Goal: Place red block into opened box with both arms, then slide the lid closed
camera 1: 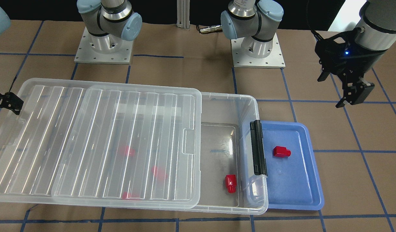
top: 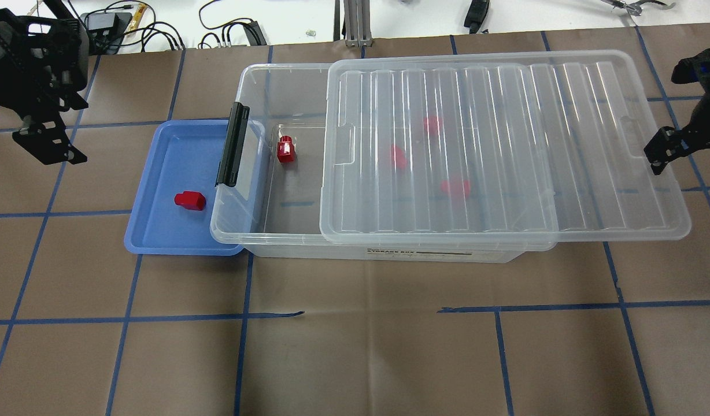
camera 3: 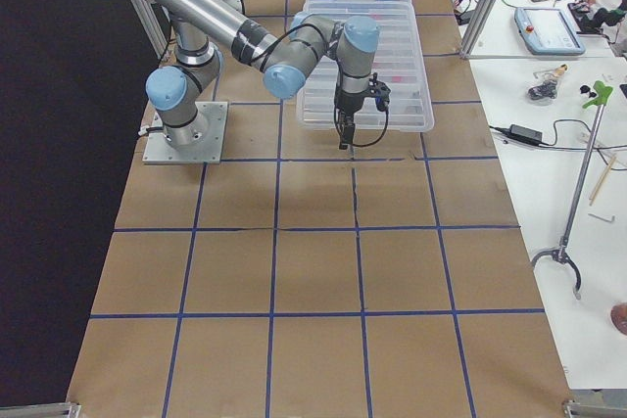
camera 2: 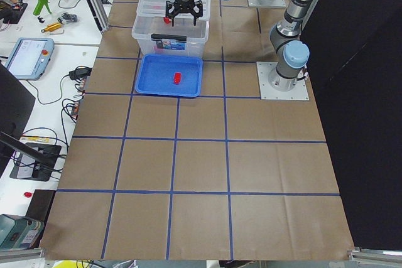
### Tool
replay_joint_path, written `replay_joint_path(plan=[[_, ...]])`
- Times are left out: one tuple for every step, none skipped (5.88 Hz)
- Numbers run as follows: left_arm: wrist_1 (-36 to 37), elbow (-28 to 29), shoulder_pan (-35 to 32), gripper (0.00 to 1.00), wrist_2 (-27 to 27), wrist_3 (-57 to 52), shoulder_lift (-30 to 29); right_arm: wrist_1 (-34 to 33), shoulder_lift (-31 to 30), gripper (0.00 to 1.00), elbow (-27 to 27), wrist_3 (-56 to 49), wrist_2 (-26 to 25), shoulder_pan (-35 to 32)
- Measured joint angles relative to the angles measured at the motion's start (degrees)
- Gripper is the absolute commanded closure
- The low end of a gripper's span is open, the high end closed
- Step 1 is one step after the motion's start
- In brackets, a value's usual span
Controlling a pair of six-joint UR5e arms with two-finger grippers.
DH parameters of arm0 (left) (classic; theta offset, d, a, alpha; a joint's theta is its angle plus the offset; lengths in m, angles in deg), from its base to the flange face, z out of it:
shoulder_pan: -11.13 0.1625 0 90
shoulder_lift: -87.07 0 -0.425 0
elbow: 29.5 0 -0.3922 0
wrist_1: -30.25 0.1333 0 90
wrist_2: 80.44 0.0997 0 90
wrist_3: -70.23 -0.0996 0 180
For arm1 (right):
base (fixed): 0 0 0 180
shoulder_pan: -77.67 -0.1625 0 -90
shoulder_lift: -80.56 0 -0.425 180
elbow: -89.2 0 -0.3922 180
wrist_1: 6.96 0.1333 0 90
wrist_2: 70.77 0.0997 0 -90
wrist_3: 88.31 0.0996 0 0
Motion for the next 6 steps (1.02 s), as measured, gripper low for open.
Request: replay_joint_path(plan=[[0.02,0.12,0.66,0.02,-0.28,-0.60,-0.50,-0.04,0.07,0.00,0.90,-1.56,-0.79,1.41],[0.22,-0.18,0.90,0.02,-0.61,-0.94,-1.76,-0.03,0.08,0.00,2.12,-2.83,-1.61,2.56],[0.48,-0.62,1.05,0.02,-0.69,-1.95,-4.22,0.45,-0.40,0.00,3.78,-3.49,-2.32,3.17],[0.77,-0.96,1.13,0.02,-0.66,-5.33,-7.57,2.52,-1.47,0.00,6.09,-2.95,-2.62,2.43],[2.54,-1.28,1.16,0.02,-0.64,-9.59,-10.94,6.77,-2.66,0.00,8.92,0.10,-2.53,-0.25],[5.04,-1.50,0.99,0.02,-0.64,-12.46,-14.17,12.77,-3.71,0.00,11.95,6.88,-1.53,-4.61]])
